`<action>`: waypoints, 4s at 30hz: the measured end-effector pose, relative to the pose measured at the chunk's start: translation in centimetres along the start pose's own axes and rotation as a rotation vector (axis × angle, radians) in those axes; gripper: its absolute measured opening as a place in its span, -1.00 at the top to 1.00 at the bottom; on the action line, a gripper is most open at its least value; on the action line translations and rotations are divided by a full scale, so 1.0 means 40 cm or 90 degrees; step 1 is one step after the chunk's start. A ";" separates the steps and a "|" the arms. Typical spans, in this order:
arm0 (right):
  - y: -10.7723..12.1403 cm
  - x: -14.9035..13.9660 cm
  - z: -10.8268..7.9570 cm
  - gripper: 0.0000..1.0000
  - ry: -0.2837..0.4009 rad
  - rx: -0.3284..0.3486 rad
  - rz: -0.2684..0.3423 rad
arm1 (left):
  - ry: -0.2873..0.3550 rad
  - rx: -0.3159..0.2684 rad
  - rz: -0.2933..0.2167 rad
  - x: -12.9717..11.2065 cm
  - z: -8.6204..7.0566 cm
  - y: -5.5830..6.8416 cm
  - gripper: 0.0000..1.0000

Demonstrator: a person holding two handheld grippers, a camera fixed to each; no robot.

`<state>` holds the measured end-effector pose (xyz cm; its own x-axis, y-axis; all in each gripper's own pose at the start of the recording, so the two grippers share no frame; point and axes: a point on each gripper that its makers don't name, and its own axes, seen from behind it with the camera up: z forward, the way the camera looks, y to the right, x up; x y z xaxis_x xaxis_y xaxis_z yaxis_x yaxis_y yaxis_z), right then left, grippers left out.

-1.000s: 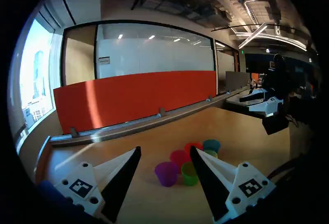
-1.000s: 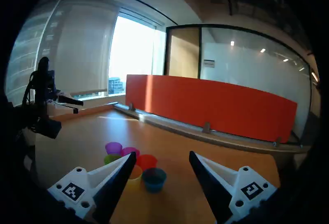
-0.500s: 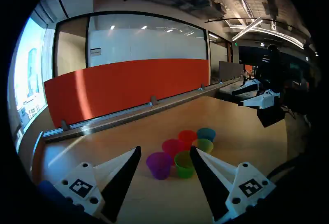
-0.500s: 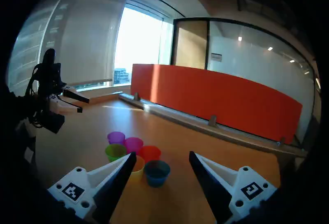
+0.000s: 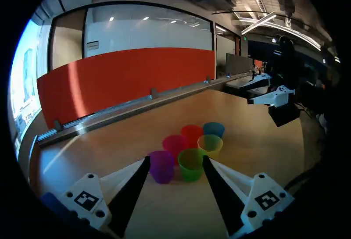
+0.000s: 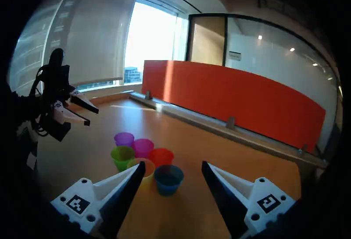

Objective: Pour water

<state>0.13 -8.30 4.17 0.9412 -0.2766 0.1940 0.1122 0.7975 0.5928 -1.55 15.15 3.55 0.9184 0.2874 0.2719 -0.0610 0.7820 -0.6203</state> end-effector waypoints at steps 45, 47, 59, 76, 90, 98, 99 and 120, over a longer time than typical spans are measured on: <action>0.053 -0.095 0.103 -0.99 -0.050 0.013 0.010 | -0.143 -0.100 0.049 -0.200 0.207 0.088 -0.75; 0.056 -0.096 0.104 -0.99 -0.050 0.012 0.010 | -0.145 -0.101 0.050 -0.202 0.213 0.089 -0.75; 0.063 -0.111 0.112 -0.99 -0.060 0.014 0.014 | -0.153 -0.109 0.058 -0.209 0.259 0.089 -0.76; 0.065 -0.137 0.135 -0.99 -0.075 0.021 0.015 | -0.152 -0.124 0.062 -0.201 0.298 0.106 -0.75; 0.070 -0.141 0.137 -0.99 -0.076 0.020 0.016 | -0.152 -0.126 0.078 -0.193 0.325 0.118 -0.75; 0.071 -0.144 0.138 -0.99 -0.076 0.018 0.016 | -0.157 -0.123 0.081 -0.199 0.334 0.120 -0.75; 0.071 -0.144 0.138 -0.99 -0.076 0.018 0.015 | -0.157 -0.122 0.081 -0.199 0.336 0.120 -0.75; 0.070 -0.151 0.142 -0.99 -0.079 0.019 0.013 | -0.132 -0.114 0.071 -0.182 0.333 0.122 -0.70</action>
<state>-7.04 -7.43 9.10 0.8961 -0.3263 0.3009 0.0820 0.7879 0.6103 -13.75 24.23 8.36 0.8095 0.4868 0.3281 -0.0695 0.6345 -0.7698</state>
